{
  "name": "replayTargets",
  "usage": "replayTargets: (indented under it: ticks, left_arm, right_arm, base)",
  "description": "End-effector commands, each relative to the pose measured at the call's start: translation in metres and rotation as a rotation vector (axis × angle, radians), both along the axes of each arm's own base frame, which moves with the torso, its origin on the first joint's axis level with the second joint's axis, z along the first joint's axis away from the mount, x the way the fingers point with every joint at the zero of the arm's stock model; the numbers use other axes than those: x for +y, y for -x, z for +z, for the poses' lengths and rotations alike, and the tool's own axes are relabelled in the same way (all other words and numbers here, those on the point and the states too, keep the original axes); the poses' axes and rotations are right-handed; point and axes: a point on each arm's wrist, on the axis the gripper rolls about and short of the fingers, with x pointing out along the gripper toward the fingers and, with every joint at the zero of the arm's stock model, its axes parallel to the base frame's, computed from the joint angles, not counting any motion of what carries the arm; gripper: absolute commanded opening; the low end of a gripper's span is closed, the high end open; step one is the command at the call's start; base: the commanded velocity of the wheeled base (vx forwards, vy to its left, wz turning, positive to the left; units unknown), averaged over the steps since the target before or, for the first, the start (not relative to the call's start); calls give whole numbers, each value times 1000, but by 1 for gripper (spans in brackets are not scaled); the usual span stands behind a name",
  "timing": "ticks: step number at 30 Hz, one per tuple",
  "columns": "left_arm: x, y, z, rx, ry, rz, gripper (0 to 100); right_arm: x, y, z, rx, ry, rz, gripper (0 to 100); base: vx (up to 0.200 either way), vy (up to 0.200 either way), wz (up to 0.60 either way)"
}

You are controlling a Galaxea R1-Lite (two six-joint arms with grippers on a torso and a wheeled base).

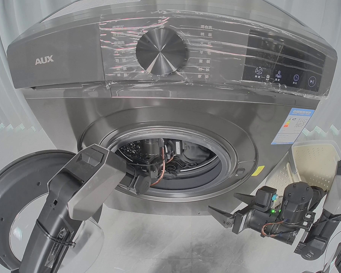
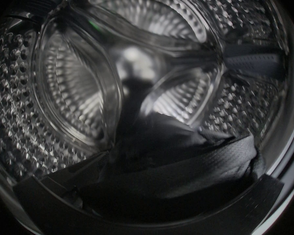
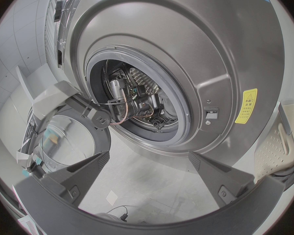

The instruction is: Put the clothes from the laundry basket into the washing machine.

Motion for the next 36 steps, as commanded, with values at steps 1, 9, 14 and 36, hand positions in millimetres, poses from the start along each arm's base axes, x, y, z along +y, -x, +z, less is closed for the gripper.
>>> replayTargets:
  ticks: [1,9,14,36]
  left_arm:
    - [14,71,22,218,-132,-158,100]
    - [28,88,23,277,-222,-185,100]
    - [33,97,26,295,-245,-227,100]
    - [14,76,5,232,-197,-235,100]
  right_arm:
    - [1,0,-1,3,3,4,100]
    - [1,0,-3,10,9,5,100]
    - [1,0,-3,10,9,4,100]
    - [2,-1,-2,4,4,4,100]
  base:
    - [0,0,0]
    - [0,0,0]
    - [0,0,0]
    - [0,0,0]
